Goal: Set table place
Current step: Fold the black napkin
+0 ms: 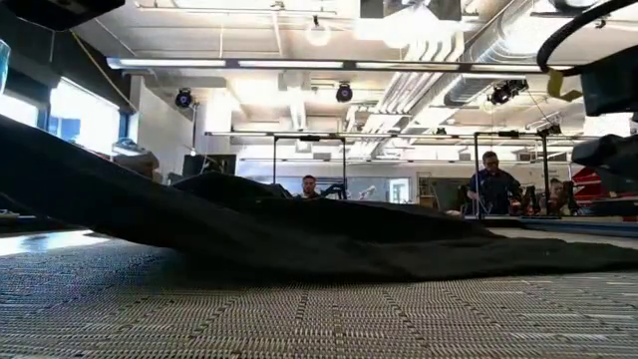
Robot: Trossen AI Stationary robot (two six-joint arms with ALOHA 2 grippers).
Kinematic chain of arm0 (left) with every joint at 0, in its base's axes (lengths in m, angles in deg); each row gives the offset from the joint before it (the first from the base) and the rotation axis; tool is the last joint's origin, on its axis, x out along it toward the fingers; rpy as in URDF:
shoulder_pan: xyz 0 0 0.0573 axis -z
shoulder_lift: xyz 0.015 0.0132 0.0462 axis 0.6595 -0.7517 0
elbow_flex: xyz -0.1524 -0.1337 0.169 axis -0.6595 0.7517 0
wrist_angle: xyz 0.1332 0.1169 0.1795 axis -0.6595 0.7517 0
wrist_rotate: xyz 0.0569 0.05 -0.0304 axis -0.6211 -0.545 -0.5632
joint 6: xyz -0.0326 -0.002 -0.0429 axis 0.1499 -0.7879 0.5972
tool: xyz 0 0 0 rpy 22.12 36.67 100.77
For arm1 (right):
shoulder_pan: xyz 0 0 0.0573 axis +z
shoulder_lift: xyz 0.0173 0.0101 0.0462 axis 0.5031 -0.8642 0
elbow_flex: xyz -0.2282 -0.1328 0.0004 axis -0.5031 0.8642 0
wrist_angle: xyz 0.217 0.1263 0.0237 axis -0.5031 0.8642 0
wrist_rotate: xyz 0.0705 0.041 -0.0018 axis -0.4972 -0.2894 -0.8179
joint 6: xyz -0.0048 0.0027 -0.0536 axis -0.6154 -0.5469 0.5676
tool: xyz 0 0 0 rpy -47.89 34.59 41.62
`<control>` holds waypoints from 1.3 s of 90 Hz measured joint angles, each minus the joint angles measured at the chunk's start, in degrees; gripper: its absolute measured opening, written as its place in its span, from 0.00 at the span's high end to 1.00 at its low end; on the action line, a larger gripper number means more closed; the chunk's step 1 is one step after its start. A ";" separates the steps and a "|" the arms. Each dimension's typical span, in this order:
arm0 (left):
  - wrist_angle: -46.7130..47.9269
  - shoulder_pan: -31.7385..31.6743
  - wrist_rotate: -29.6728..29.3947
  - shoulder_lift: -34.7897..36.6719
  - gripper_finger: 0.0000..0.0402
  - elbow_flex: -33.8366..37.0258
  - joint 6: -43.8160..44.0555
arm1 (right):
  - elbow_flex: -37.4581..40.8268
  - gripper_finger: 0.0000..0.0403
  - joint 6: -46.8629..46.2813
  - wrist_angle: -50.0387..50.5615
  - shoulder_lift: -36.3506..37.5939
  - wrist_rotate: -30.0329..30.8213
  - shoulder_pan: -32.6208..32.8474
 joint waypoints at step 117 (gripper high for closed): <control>0.52 -7.41 -28.31 35.54 1.00 -0.09 -17.52 | -33.96 1.00 27.50 21.94 27.33 41.20 0.16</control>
